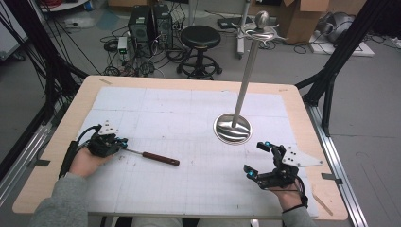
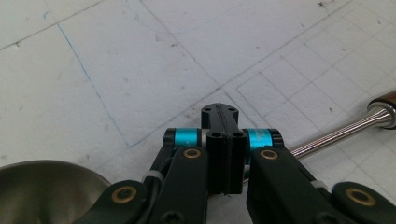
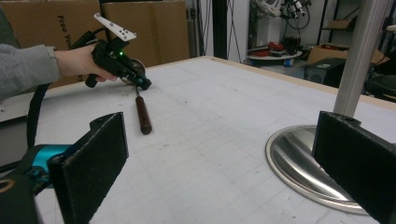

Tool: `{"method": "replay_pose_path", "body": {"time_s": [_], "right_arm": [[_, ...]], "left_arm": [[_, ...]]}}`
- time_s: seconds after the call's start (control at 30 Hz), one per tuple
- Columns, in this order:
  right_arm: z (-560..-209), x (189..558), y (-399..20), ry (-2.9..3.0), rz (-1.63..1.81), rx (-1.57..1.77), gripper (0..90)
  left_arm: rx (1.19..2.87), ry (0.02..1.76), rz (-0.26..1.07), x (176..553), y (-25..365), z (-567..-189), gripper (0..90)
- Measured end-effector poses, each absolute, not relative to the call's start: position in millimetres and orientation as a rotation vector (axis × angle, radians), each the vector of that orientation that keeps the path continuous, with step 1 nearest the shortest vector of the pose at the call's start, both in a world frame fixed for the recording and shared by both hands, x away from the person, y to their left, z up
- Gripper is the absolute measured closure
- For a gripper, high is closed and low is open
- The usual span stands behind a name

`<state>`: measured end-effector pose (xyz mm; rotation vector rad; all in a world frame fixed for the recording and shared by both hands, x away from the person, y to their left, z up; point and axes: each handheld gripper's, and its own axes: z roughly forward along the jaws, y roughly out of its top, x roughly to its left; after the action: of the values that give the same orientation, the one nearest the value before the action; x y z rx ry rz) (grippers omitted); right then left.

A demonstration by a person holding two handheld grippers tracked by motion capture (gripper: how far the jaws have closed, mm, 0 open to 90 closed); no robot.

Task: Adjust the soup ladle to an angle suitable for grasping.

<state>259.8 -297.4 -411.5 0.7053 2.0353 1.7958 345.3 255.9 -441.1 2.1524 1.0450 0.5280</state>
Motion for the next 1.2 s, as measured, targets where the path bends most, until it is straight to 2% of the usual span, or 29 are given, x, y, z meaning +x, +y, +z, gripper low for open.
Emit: {"method": "replay_pose_path", "body": {"time_s": [0.77,1.2], "right_arm": [[-412.3,258.9,-293.6,2.060,1.794,0.695,2.8],[-412.4,258.5,-293.8,2.041,1.786,0.697,2.8]], "left_arm": [[2.163,1.023,0.592,339.4,269.2,-442.4,89.7],[2.212,1.035,0.658,303.0,263.6,-440.0,89.7]]}}
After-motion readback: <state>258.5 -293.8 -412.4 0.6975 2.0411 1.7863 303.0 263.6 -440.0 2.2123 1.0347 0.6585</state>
